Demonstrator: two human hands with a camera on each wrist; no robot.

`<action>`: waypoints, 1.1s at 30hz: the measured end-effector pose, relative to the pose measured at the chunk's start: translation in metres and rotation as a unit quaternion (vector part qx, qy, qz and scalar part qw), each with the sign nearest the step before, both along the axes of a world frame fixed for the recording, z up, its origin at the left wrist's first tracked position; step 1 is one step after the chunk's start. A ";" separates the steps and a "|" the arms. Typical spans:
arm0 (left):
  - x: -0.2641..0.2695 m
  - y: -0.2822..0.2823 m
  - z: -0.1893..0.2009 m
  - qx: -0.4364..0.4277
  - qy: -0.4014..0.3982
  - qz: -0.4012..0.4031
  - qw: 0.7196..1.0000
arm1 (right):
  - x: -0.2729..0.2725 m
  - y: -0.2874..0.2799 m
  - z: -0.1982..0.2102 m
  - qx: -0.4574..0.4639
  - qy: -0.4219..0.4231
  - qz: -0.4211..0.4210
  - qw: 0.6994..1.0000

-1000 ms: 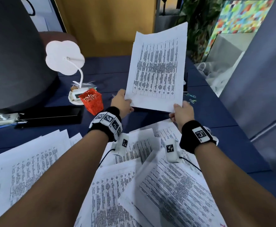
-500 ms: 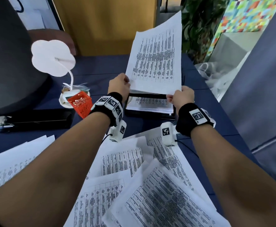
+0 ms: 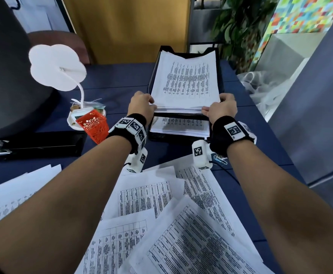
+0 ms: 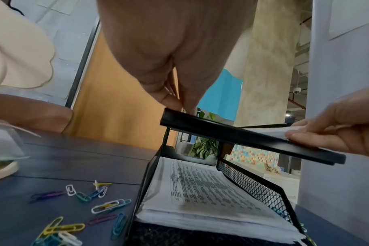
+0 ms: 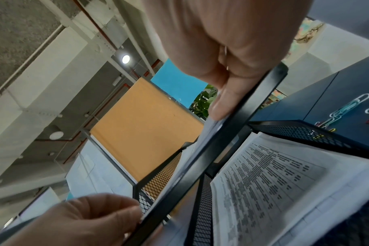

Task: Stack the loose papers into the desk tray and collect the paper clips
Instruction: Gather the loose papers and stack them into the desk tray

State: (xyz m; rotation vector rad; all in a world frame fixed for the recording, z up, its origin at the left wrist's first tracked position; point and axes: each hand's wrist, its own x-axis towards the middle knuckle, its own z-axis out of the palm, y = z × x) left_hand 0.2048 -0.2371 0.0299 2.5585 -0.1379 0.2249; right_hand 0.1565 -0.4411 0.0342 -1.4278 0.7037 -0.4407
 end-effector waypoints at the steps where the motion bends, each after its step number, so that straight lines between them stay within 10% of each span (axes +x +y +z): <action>1: -0.002 0.000 -0.001 0.001 -0.009 -0.007 1.000 | 0.000 0.001 0.000 -0.007 -0.001 0.006 1.000; 7: -0.022 0.002 -0.009 0.109 -0.029 -0.075 0.991 | 0.008 -0.007 0.005 -0.049 0.056 0.019 0.997; 13: -0.036 0.002 -0.011 0.200 0.022 -0.111 0.973 | -0.003 -0.013 0.010 -0.304 0.124 0.049 0.943; 22: -0.080 0.007 -0.033 0.207 0.076 -0.123 0.968 | -0.059 -0.005 -0.019 -0.309 0.093 0.073 0.944; 33: -0.160 0.028 -0.079 0.166 0.278 -0.144 0.935 | -0.164 0.012 -0.090 -0.260 0.268 0.246 0.894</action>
